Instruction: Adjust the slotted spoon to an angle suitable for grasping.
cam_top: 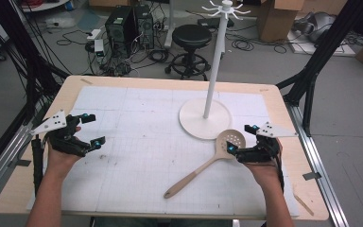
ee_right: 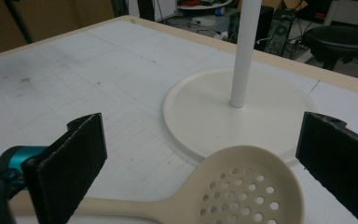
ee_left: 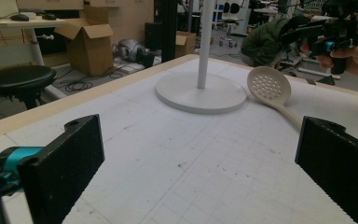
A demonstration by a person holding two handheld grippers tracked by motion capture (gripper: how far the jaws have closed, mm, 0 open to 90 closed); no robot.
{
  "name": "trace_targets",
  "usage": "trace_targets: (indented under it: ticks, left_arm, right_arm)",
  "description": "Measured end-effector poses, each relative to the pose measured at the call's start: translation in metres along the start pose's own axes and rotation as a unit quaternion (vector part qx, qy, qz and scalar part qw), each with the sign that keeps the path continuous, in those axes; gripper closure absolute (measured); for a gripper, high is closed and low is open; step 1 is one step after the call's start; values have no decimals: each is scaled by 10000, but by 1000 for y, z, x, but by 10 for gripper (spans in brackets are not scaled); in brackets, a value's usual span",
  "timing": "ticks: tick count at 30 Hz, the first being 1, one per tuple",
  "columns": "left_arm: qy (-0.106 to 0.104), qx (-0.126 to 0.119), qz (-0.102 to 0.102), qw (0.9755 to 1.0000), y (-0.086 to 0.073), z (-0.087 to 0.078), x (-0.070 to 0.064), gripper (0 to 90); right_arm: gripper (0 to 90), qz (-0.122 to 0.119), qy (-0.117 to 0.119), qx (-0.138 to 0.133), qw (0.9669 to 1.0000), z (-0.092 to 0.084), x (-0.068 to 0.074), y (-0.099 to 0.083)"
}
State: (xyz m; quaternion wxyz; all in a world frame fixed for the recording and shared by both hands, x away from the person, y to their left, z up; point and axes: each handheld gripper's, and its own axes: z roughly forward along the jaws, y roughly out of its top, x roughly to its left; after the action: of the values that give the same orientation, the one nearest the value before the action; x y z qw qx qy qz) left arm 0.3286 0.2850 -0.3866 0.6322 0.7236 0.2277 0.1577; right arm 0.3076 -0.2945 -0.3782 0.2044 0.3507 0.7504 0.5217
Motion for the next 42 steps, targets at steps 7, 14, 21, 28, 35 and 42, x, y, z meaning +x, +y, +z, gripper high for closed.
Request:
trace_targets:
  ticks: [7, 14, 21, 28, 35, 42]
  left_arm:
    - [-1, 89, 0, 10000, -1, 4, -1, 17]
    - [10, 18, 3, 10000, 0, 1, 0, 17]
    - [11, 9, 35, 10000, 1, 0, -1, 17]
    - [11, -30, 50, 10000, 2, 0, -1, 17]
    - [9, 6, 67, 10000, 2, 0, -1, 17]
    - [9, -1, 58, 10000, 2, -1, -1, 17]
  right_arm:
    - [5, 62, 63, -24, 10000, -1, -2, -3]
    - [5, 47, 68, -28, 10000, -3, 0, -2]
    - [15, 21, 126, -67, 9999, -2, 4, 1]
    - [93, -43, 259, 18, 9997, 0, 7, 2]
    - [237, -230, 598, 152, 9978, 5, 15, 4]
    - [488, -357, 1189, 331, 9917, 11, 24, 5]
